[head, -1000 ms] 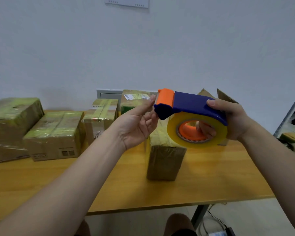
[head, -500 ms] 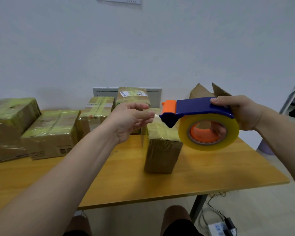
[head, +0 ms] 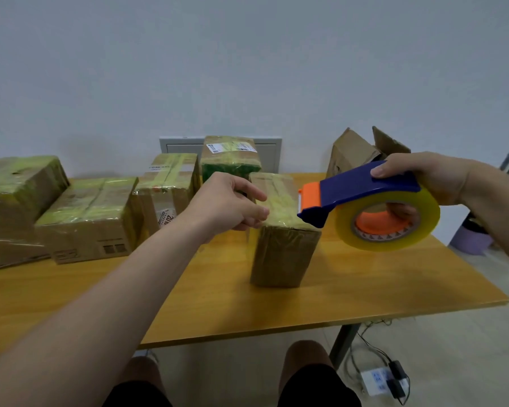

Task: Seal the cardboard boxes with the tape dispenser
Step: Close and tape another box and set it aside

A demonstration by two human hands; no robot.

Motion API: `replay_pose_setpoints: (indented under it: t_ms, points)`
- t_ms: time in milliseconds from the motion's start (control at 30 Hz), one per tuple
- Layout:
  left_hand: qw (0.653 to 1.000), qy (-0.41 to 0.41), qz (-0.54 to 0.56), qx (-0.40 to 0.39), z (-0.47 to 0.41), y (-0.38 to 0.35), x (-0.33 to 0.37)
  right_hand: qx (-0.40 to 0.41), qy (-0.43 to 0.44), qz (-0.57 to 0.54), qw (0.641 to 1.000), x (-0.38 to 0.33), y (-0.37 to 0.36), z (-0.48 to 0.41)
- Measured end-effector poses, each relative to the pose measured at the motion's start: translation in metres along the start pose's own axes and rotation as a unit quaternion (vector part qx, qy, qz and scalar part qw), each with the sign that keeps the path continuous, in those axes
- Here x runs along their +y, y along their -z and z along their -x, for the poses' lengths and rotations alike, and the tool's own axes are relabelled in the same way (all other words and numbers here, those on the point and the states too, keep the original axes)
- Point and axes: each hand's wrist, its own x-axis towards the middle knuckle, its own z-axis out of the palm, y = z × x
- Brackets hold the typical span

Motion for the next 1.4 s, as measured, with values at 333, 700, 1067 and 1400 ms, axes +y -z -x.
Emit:
replay_pose_setpoints:
  t_ms: [333,700,1067,1400]
  points:
    - [0.999,0.022,0.031,0.039,-0.005,-0.002,-0.011,-0.145,-0.026,-0.147,0.978,0.01,0.007,0.005]
    - [0.997,0.025,0.044,0.049,-0.012,-0.001,-0.008,-0.177,0.031,-0.203,0.963,0.016,-0.001,0.002]
    - [0.999,0.005,0.049,0.008,-0.006,-0.007,-0.007,-0.121,-0.016,-0.091,0.988,0.015,0.012,0.009]
    - [0.996,-0.061,-0.046,0.054,0.001,-0.019,-0.02,-0.08,-0.017,-0.029,0.996,0.013,0.007,0.002]
